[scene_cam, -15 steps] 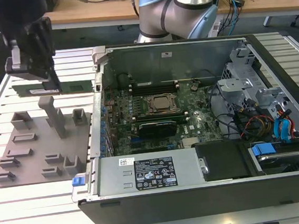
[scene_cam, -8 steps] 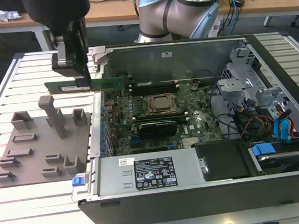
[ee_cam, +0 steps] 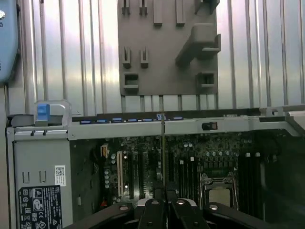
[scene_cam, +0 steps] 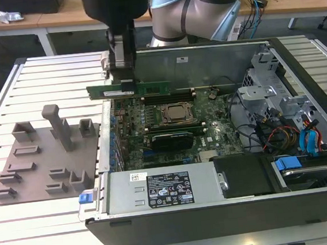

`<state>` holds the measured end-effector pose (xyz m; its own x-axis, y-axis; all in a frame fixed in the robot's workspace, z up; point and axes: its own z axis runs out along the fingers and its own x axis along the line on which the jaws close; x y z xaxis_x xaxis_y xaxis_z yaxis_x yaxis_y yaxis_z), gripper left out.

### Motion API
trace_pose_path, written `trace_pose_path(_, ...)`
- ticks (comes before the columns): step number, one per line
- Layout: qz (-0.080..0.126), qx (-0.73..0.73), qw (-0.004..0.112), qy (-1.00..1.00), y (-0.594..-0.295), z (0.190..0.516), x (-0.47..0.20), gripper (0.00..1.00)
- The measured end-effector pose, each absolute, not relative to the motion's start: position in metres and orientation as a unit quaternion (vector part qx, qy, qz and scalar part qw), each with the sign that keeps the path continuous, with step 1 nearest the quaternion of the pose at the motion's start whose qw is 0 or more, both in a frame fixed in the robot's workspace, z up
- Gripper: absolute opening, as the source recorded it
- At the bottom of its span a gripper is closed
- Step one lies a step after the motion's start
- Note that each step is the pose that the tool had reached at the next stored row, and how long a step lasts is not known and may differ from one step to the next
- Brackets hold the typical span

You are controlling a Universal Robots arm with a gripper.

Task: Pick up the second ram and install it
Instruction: 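Pick up the second ram and move it above second insertion slot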

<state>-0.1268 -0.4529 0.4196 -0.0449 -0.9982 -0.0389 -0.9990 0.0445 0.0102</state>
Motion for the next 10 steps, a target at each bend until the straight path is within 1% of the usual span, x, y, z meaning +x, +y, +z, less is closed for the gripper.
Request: trace_pose_path(10,0.018,-0.691,0.009,0.723,-0.453,0.419,-0.054,0.12)
